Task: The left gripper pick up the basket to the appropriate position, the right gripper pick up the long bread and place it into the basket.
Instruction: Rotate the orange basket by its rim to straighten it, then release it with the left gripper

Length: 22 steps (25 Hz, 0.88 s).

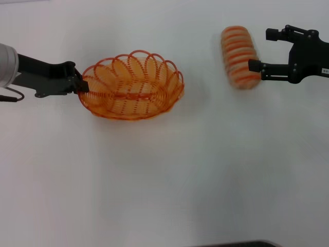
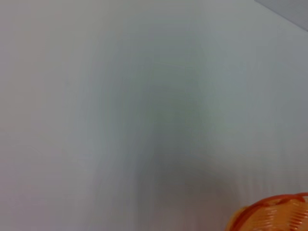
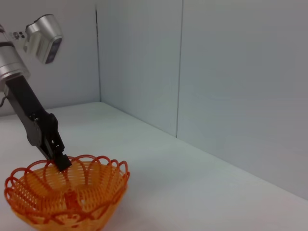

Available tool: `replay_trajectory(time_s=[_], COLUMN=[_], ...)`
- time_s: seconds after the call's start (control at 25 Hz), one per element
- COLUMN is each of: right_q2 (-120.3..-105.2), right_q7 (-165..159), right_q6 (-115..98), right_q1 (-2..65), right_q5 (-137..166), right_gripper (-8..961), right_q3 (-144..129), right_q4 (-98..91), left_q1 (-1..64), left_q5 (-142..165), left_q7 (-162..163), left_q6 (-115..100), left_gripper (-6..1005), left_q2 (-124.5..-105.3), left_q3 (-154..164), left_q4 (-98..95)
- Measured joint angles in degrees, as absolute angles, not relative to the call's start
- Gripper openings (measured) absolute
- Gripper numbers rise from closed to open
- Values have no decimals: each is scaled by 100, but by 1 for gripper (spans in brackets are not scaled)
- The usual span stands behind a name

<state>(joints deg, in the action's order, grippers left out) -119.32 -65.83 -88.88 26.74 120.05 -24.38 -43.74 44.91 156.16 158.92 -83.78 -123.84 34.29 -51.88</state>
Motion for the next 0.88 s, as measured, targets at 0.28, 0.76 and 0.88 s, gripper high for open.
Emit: replay_trajectory(time_s=[0.28, 0.76, 0.88], right_q2=[-11943, -11944, -11942], right_q7=[-6605, -6609, -6609], right_q6=[-8837, -8737, -8729], right_q1=[2701, 2744, 2768], right_q5=[12005, 12005, 12005], right_gripper=[916, 915, 915], right_q3=[-2436, -2439, -2439], right_q4=[-4366, -4359, -4359], left_q1=[4493, 4487, 4521], left_q5=[15558, 15548, 15547], left_q7=[15941, 16031, 16052], left_q6=[-8215, -7925, -7855], left_gripper=[74, 76, 77], left_q2=[-12409, -12411, -12410], left_q3=[3539, 3964, 4099], left_q4=[-5121, -5155, -5159])
